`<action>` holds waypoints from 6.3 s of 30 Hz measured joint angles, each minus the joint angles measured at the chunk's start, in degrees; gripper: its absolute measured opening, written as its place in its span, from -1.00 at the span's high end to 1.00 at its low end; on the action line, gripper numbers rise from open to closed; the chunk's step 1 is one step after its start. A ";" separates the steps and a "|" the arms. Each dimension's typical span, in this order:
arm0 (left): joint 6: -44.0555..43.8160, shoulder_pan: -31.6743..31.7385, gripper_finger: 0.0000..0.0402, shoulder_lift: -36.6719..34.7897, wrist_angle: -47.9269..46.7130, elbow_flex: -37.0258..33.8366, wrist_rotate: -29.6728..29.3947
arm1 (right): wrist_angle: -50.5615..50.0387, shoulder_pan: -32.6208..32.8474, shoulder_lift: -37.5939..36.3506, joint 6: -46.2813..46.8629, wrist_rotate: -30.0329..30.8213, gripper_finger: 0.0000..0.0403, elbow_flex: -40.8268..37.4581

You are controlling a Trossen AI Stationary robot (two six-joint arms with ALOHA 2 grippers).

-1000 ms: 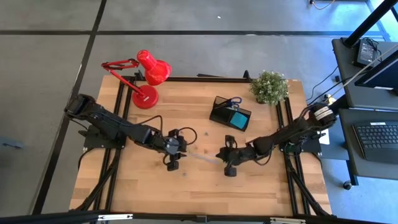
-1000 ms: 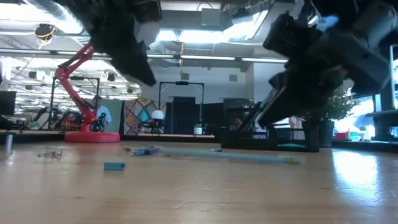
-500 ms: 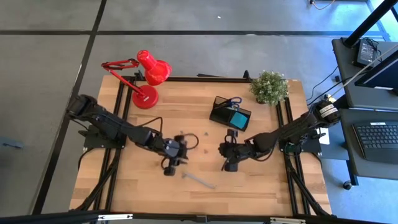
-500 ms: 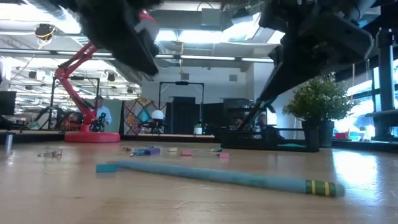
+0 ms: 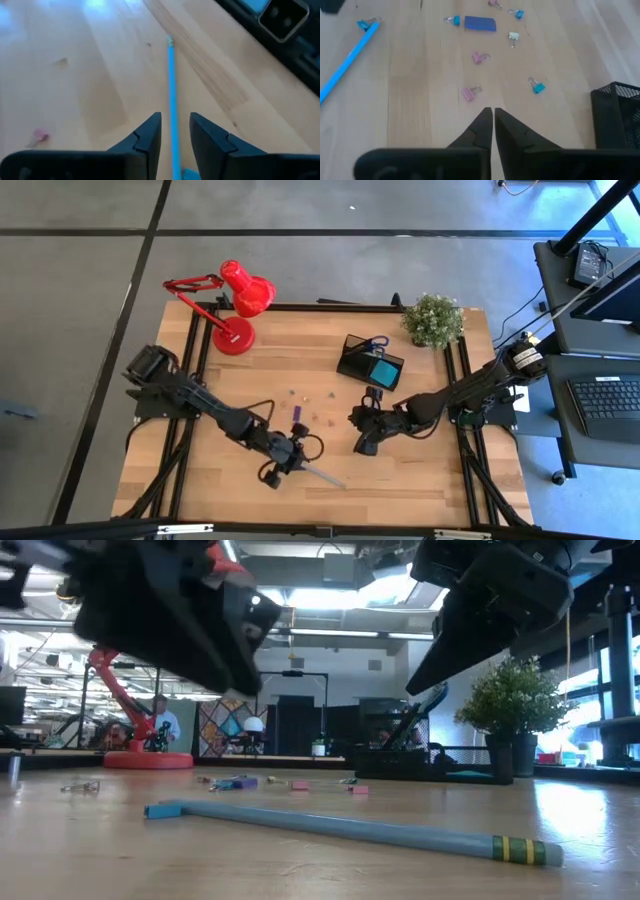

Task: Pick and place office supplies into organizer
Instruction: Put the blue pencil into the black desk organizer

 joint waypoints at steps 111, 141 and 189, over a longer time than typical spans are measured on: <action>-26.99 24.71 0.89 20.33 -19.66 23.50 14.58 | -26.83 -8.77 8.93 -11.57 -22.27 0.15 6.27; -23.06 23.82 0.89 20.05 -19.65 23.06 13.66 | -27.63 -10.62 12.30 -16.57 -19.69 0.15 8.50; -24.56 24.50 0.89 20.13 -17.03 23.00 13.68 | -23.45 -11.98 12.22 -16.69 -26.14 0.38 4.50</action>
